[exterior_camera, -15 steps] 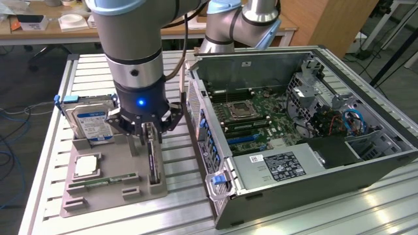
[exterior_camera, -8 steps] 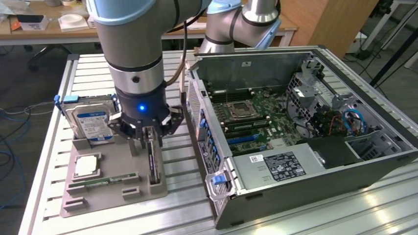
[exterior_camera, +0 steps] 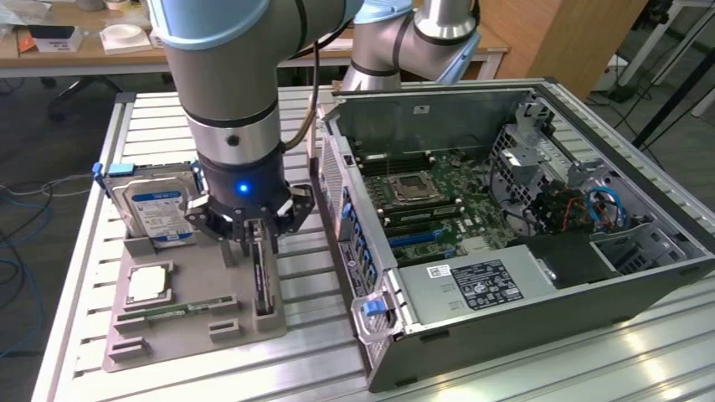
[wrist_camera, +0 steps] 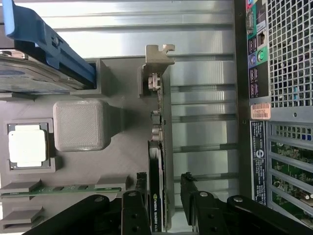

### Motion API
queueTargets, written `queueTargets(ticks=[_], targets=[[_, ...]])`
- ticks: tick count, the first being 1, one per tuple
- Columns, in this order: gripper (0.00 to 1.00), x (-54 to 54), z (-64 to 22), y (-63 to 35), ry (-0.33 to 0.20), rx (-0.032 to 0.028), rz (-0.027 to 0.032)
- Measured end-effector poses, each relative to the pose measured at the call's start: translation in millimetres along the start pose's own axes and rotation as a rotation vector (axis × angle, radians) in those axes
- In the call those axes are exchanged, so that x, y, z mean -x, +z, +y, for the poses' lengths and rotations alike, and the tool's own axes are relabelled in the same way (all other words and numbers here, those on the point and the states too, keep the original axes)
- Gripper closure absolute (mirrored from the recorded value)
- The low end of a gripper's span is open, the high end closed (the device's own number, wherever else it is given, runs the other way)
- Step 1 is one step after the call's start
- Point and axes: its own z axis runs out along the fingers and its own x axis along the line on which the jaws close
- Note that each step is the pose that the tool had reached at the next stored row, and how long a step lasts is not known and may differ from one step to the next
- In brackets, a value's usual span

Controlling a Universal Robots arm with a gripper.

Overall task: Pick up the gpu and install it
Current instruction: 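Pick up the gpu and move the gpu toward the slot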

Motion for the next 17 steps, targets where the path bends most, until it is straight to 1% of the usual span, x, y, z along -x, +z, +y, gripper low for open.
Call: queueTargets(ticks=[8,14,17], targets=[[0.58,-0.6,-0.3,5.6,0.0,0.0001,0.0],[0.58,-0.9,-0.4,6.7,0.0,0.0001,-0.0001],[0.58,-1.8,-0.6,9.2,0.0,0.0,0.0]])
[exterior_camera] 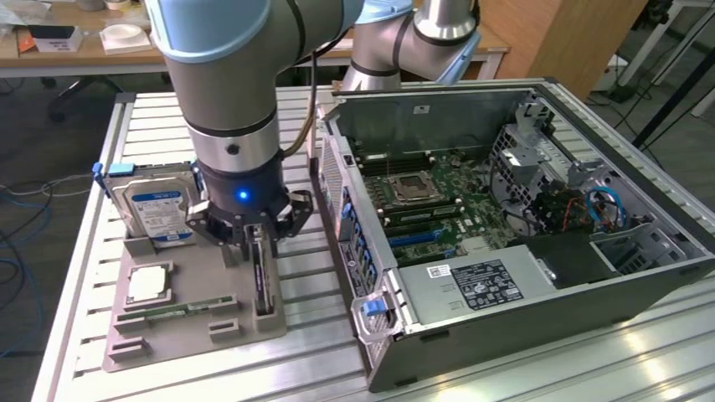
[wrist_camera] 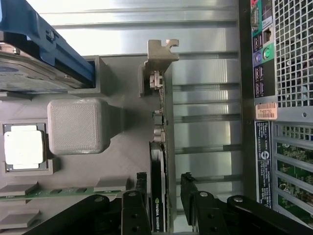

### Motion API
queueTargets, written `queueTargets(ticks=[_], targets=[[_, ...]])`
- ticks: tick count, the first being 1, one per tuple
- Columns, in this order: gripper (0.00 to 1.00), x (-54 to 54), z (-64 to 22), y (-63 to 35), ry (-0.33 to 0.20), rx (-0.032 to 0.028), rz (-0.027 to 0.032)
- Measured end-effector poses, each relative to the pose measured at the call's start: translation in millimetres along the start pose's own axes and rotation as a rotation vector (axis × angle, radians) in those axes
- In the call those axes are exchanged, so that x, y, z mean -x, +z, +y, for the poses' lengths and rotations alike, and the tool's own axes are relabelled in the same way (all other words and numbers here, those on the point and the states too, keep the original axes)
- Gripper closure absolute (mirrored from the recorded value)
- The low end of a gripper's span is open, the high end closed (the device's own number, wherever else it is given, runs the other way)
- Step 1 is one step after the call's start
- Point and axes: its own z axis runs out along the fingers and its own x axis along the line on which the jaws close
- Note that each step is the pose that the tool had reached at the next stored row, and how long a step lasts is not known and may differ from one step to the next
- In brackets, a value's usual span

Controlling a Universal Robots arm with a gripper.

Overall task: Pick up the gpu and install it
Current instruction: 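Pick up the gpu and move the gpu toward the slot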

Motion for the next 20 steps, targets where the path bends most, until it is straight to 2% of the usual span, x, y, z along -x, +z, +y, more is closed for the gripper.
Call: queueTargets(ticks=[20], targets=[[0.58,-3.4,-0.9,14.8,0.0,0.0001,0.0]])
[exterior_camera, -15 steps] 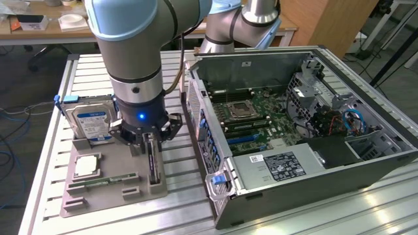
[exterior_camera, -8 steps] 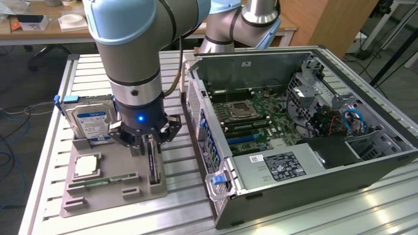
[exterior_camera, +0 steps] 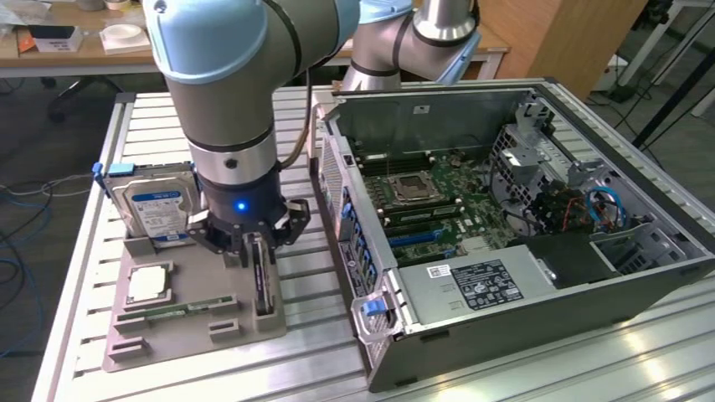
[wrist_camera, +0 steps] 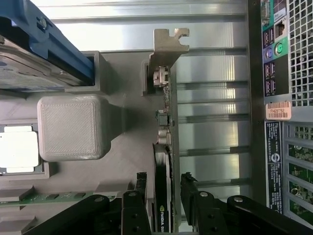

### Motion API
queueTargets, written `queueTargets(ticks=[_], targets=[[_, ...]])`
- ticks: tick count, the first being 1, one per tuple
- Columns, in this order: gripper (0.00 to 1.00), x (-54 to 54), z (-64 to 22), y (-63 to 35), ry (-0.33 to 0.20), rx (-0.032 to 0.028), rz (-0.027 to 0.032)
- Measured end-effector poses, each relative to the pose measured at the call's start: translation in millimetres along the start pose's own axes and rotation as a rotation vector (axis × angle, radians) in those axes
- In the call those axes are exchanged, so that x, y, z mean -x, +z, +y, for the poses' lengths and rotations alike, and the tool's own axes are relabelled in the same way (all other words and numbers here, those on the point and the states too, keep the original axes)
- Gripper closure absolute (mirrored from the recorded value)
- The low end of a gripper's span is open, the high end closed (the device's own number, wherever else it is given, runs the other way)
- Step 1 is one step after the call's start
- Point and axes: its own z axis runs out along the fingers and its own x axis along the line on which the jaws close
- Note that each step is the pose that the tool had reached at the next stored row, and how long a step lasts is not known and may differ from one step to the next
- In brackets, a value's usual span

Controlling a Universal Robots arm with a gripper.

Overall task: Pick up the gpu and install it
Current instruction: 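Pick up the gpu and move the gpu toward the slot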

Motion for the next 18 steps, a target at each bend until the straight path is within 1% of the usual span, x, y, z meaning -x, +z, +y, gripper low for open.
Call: queueTargets(ticks=[7,17,18], targets=[[0.58,-0.2,-0.3,4.9,0.0,-0.0001,0.0001],[0.58,-0.1,-0.3,6.2,0.0,-0.0001,0.0001],[0.6,-0.1,-0.3,6.2,0.0,-0.0001,0.0]])
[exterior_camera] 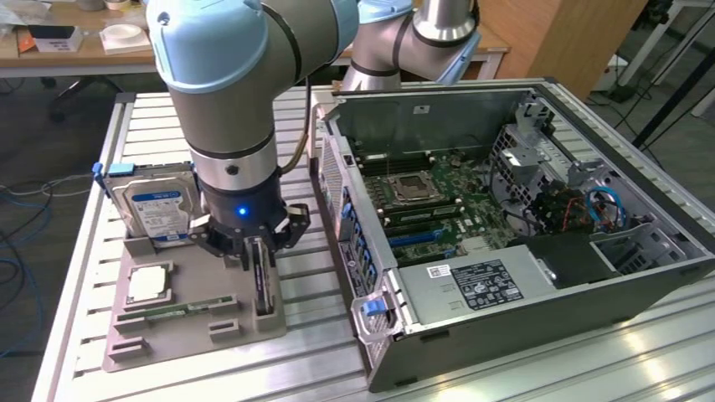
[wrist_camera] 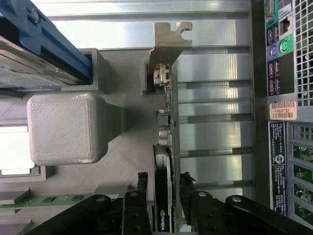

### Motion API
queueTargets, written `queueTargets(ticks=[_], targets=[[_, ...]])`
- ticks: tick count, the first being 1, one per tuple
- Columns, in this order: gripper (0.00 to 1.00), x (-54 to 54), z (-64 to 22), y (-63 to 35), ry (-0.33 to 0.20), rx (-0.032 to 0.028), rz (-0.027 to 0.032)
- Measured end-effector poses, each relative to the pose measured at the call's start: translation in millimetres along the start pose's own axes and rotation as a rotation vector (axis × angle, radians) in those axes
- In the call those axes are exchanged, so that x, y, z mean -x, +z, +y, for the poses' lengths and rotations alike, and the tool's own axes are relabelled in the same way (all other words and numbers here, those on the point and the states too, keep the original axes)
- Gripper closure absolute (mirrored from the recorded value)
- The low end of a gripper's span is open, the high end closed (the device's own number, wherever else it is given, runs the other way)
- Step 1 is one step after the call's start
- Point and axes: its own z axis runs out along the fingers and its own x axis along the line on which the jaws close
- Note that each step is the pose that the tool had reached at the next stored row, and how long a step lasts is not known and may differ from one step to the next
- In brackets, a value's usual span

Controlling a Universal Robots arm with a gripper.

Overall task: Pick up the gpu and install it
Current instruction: 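Pick up the gpu and move the gpu toward the slot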

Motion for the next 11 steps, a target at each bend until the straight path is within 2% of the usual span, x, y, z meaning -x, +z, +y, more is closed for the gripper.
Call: queueTargets(ticks=[1,2,5,6,11], targets=[[0.6,0.0,0.0,0.0,0.0,0.0,0.0],[0.67,0.0,0.0,0.1,0.0,0.0006,0.0],[0.69,0.0,0.0,0.1,0.0,0.0007,0.0002],[0.74,0.0,0.0,0.0,0.0,0.0006,0.0001],[0.74,0.0,0.0,0.0,0.0,0.0006,0.0]])
